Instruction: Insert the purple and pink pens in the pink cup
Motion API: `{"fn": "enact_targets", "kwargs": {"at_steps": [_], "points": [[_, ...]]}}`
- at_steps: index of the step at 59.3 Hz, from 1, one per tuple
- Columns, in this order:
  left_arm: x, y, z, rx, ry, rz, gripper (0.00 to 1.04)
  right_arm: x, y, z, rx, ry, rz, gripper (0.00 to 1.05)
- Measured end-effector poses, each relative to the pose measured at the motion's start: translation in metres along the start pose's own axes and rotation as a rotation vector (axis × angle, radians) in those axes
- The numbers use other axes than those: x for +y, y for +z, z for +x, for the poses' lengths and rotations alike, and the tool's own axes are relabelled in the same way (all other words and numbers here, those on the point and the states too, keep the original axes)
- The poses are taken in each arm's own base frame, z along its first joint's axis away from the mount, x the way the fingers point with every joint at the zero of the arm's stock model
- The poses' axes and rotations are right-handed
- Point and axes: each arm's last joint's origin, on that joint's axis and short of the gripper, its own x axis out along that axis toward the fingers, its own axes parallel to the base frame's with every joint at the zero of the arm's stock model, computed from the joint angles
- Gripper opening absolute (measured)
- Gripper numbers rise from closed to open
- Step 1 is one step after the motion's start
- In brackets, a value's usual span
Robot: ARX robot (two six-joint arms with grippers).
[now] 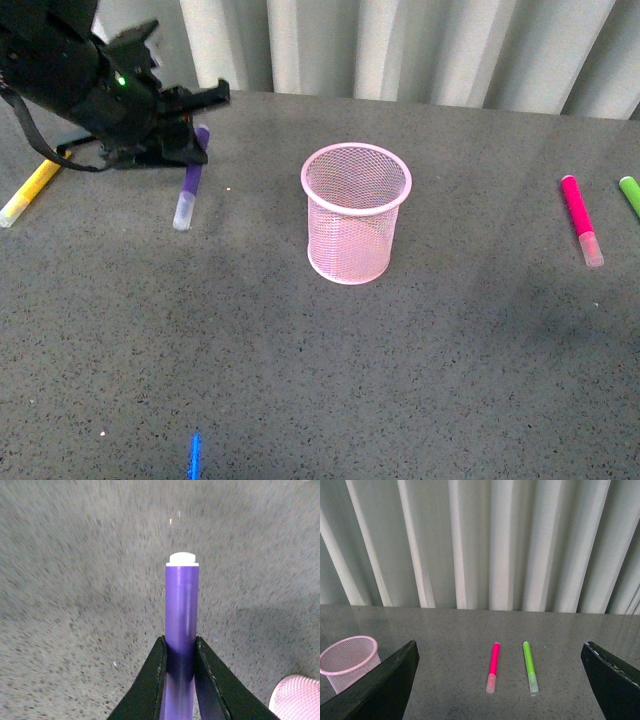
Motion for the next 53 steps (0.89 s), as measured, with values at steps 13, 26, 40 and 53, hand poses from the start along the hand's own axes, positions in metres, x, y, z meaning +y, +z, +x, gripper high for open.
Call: {"fn": "enact_targets", "kwargs": {"at_steps": [13,26,40,53], "points": [[-0.029,-0.004,-0.082,-0.56,-0.131,0.087,0.12,0.0,0.0,0.0,0.0,0.0,0.0,0.98],[-0.113,-0.062,-0.094,-0.797,-0.307,0.095,0.12,0.0,0.0,0.0,0.0,0.0,0.0,0.98],[-0.149,-0.096,-0.073,-0.82,-0.32,0.068,0.12,0.0,0.0,0.0,0.0,0.0,0.0,0.98],[-0.157,-0.107,-0.052,-0.815,-0.301,0.061,0.12,0.0,0.0,0.0,0.0,0.0,0.0,0.98]]}}
